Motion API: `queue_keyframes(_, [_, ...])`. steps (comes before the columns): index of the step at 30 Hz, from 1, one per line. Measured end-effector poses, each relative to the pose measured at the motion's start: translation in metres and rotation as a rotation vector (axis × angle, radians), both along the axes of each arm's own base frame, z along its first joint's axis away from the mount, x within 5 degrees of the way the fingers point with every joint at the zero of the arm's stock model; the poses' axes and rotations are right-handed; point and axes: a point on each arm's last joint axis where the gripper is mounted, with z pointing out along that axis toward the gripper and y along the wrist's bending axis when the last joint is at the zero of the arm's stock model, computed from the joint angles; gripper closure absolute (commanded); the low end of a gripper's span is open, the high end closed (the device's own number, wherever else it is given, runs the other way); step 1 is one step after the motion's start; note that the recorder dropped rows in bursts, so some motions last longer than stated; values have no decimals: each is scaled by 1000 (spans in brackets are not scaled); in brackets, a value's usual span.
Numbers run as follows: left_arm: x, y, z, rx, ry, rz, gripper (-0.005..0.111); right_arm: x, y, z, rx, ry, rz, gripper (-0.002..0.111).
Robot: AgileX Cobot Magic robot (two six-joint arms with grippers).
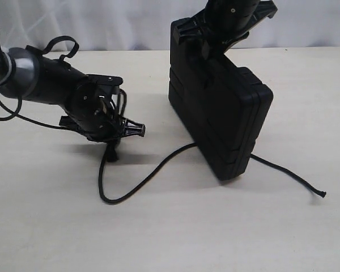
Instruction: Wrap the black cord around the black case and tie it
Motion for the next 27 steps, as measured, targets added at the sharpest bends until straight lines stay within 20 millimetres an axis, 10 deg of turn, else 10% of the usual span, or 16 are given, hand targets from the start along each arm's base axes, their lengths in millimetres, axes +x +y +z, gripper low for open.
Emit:
queue_keyframes(7, [1, -1, 1, 90, -56, -273, 107, 0, 0, 0, 0, 0, 0, 104])
queue_keyframes(15, [-5, 4, 70, 154, -214, -486, 107, 0, 0, 0, 0, 0, 0, 104])
queue_keyframes(27, [-22, -6, 81, 42, -149, -671, 107, 0, 0, 0, 0, 0, 0, 104])
